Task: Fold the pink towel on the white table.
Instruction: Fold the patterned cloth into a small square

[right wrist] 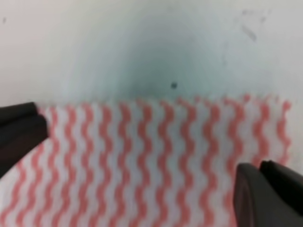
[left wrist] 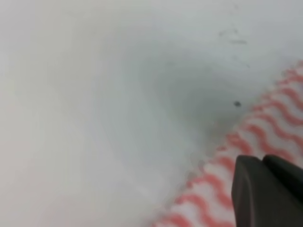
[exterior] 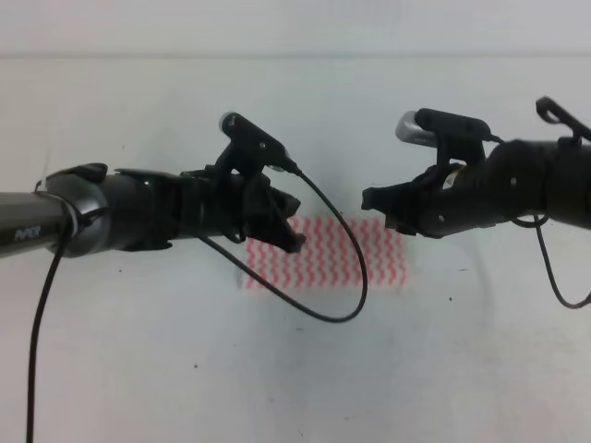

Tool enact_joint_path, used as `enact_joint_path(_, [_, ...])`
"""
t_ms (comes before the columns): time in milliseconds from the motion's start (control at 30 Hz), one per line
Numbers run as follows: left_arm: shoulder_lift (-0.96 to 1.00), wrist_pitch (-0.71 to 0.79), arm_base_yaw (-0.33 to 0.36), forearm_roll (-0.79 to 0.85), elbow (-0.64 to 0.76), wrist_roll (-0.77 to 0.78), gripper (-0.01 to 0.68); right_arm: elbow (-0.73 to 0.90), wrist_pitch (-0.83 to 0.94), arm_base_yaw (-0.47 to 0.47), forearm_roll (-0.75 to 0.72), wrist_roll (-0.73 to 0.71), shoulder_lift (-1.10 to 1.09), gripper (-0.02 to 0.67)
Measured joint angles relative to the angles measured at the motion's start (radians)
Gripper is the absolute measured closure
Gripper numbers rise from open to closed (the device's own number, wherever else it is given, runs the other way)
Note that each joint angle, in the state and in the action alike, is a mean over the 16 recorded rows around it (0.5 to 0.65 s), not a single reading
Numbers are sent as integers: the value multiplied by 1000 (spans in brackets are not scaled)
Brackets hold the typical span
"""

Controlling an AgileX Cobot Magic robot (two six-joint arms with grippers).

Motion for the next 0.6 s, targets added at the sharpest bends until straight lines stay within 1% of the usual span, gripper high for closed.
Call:
enact_joint_path(167, [-13,-18,1,63,23,-110,673,-37,111,-3,-2,0,4,648])
enact_joint_path(267, [-14,-7,1,101,36,-149,673,-49,154,-3,1,0,12,650])
enact_joint_path(600, [-13,5,1,146,55,-181,673,-53,197,-2,19,0,58,651])
